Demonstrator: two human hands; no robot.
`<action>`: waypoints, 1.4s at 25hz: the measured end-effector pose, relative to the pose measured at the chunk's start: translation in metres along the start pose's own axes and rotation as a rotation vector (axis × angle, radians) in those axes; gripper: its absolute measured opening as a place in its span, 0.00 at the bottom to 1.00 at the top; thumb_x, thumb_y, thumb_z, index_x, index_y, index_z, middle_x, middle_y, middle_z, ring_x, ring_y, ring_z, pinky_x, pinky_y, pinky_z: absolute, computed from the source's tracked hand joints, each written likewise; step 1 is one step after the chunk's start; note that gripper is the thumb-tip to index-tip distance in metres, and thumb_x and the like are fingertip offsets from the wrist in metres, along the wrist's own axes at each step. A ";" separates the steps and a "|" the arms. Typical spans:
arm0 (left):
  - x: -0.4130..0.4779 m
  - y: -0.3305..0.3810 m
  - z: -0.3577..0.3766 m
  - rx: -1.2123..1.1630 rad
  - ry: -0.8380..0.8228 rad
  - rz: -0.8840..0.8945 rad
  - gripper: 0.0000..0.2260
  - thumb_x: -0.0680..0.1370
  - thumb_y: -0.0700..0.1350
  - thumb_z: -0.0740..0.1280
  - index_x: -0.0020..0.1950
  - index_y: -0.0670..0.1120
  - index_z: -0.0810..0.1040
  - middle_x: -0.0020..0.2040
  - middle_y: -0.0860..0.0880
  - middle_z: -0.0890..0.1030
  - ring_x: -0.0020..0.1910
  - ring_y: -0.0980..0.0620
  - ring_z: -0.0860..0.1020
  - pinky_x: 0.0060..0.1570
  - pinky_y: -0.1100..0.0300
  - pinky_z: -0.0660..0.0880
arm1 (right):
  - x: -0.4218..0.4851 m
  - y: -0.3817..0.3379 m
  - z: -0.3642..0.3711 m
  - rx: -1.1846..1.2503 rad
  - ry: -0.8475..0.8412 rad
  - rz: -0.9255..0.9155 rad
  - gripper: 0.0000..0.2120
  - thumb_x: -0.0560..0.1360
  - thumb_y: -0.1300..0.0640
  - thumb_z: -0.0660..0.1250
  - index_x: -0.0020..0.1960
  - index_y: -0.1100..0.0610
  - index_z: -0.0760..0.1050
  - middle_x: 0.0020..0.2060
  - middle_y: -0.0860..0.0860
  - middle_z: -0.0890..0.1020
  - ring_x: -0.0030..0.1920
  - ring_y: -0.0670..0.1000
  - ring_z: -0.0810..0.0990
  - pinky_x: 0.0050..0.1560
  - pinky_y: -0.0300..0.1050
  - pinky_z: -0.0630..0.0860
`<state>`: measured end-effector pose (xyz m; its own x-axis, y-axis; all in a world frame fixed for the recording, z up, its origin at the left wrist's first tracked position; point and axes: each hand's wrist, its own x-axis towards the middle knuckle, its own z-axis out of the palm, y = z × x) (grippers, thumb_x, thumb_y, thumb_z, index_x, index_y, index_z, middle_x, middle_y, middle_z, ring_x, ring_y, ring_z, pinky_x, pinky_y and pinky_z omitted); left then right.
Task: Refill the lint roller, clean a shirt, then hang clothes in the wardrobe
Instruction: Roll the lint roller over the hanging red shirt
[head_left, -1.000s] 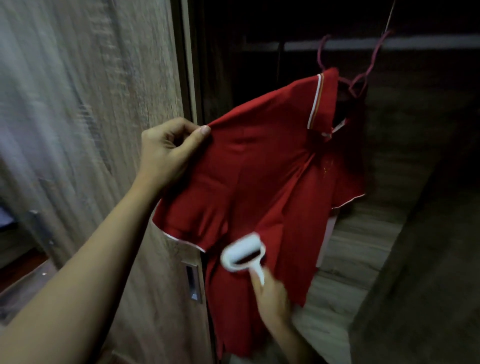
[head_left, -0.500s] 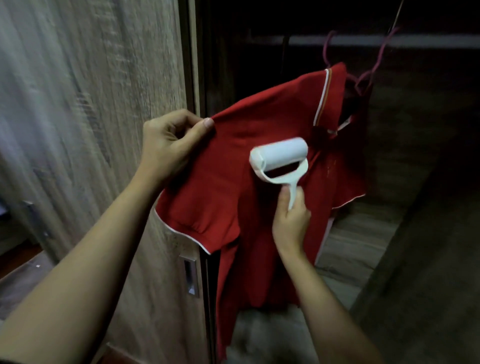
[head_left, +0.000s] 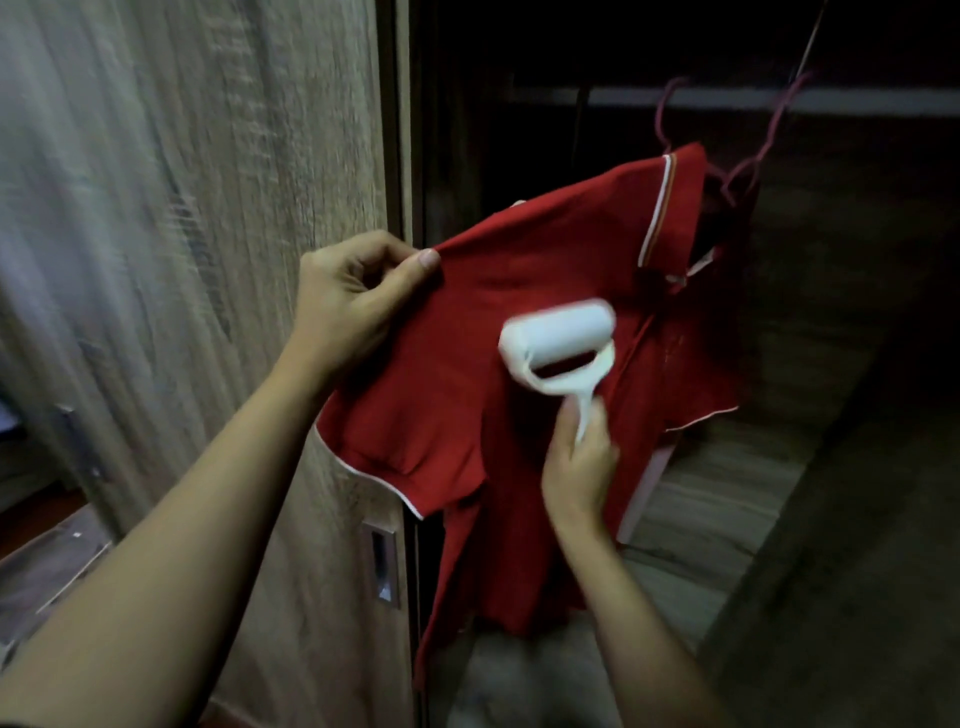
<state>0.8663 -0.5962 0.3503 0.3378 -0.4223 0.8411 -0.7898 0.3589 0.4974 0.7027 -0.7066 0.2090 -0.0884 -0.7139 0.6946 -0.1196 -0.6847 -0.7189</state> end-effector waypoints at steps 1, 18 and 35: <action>-0.001 0.000 0.001 -0.006 0.006 0.002 0.06 0.75 0.50 0.69 0.38 0.54 0.79 0.32 0.38 0.79 0.30 0.52 0.73 0.30 0.51 0.71 | 0.025 -0.010 0.001 0.013 0.058 -0.061 0.21 0.76 0.47 0.53 0.40 0.66 0.70 0.26 0.53 0.69 0.30 0.54 0.67 0.30 0.41 0.52; 0.000 -0.003 0.003 0.022 0.012 -0.016 0.09 0.75 0.50 0.69 0.40 0.45 0.80 0.34 0.34 0.79 0.32 0.50 0.72 0.30 0.51 0.70 | 0.014 0.089 -0.055 -0.286 -0.390 -0.079 0.32 0.76 0.36 0.50 0.47 0.66 0.73 0.35 0.65 0.81 0.37 0.63 0.78 0.32 0.49 0.64; -0.023 -0.005 0.013 0.166 0.060 0.201 0.10 0.77 0.47 0.67 0.40 0.43 0.81 0.34 0.49 0.80 0.31 0.60 0.73 0.34 0.67 0.67 | -0.052 0.139 -0.088 -0.740 -0.870 0.407 0.19 0.79 0.44 0.55 0.54 0.58 0.73 0.49 0.63 0.82 0.52 0.62 0.80 0.50 0.51 0.73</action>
<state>0.8558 -0.5993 0.3255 0.1915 -0.3048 0.9330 -0.9155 0.2873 0.2818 0.6031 -0.7520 0.0749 0.4089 -0.9120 -0.0320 -0.7992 -0.3409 -0.4951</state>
